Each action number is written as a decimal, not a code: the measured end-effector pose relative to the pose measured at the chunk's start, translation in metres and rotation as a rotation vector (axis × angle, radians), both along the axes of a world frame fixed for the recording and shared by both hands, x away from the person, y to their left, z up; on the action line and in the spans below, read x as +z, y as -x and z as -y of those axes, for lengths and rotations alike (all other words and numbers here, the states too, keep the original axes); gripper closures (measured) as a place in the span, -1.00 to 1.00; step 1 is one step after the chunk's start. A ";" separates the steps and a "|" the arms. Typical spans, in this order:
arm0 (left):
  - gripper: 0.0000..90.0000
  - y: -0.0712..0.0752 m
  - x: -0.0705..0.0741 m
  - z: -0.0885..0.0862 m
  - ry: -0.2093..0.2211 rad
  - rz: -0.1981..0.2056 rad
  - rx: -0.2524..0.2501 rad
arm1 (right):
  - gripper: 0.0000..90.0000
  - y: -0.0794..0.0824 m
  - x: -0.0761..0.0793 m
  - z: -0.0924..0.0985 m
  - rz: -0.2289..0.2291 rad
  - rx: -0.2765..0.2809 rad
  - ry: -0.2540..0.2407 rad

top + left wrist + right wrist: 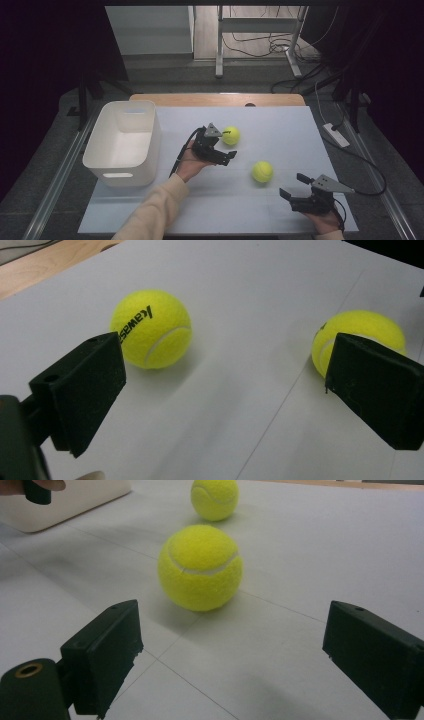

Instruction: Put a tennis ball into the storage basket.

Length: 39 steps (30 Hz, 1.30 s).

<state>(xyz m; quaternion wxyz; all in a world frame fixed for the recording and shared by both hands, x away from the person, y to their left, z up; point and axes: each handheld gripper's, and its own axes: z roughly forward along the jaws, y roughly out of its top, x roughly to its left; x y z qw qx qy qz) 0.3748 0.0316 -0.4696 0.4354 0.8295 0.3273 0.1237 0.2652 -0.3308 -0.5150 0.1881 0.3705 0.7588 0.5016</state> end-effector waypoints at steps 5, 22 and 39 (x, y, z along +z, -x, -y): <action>-0.93 -0.007 0.001 0.002 -0.005 0.001 0.012 | -0.81 0.000 0.000 0.001 -0.001 -0.002 -0.004; -0.92 -0.030 0.001 0.004 -0.020 0.008 0.052 | -0.81 -0.002 -0.001 -0.001 -0.003 0.006 -0.004; -0.91 -0.048 -0.011 0.017 -0.048 -0.016 0.065 | -0.81 -0.002 -0.001 -0.001 -0.006 0.013 -0.010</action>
